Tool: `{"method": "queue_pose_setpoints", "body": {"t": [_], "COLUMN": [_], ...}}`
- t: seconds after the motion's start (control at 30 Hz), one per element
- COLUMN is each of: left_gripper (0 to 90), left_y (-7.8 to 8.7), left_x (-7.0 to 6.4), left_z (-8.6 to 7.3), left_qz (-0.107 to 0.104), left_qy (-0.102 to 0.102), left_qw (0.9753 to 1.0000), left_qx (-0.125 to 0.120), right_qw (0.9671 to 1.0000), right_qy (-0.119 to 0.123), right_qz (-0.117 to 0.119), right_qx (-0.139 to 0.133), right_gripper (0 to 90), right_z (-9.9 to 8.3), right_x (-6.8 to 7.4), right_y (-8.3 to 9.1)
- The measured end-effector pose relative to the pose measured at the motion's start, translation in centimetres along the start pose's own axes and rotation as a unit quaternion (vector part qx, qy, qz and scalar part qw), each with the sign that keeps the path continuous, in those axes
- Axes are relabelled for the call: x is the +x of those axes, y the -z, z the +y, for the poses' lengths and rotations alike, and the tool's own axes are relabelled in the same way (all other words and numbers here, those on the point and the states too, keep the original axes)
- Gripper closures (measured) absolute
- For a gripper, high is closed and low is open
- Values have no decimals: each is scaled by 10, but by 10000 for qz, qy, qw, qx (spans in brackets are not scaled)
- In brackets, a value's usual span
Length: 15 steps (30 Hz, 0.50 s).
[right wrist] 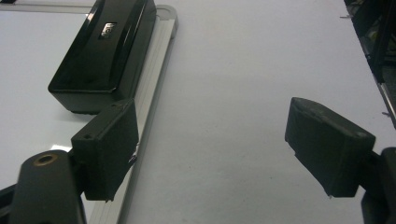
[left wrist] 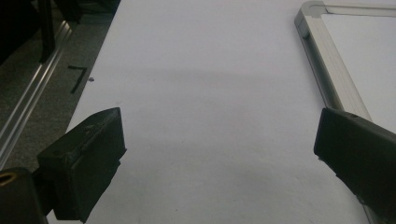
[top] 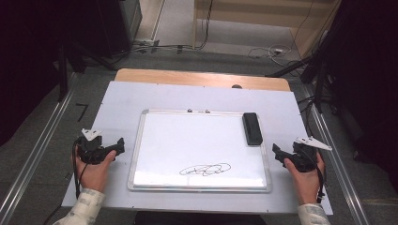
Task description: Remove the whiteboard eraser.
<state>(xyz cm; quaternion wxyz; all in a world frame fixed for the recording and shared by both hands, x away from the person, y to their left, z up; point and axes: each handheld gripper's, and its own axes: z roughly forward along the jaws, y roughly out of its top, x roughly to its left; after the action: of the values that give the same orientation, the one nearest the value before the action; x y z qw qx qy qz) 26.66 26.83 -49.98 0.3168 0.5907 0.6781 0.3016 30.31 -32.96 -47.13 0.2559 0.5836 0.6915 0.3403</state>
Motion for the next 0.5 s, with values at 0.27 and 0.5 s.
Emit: {"method": "queue_pose_setpoints", "body": {"t": [0.27, 0.5], "left_gripper": [23, 23], "left_y": [0, 0], "left_x": [0, 0], "left_z": [0, 0], "left_qz": [-2, 7], "left_qy": [-40, -51], "left_qw": [10000, 10000], "left_qx": [17, 26], "right_qw": [9999, 9996], "right_qy": [104, 172], "right_qz": [98, 187], "right_qx": [-39, -96], "right_gripper": [176, 179], "right_z": [9, 18], "right_x": [9, 18], "right_y": [-4, -9]}}
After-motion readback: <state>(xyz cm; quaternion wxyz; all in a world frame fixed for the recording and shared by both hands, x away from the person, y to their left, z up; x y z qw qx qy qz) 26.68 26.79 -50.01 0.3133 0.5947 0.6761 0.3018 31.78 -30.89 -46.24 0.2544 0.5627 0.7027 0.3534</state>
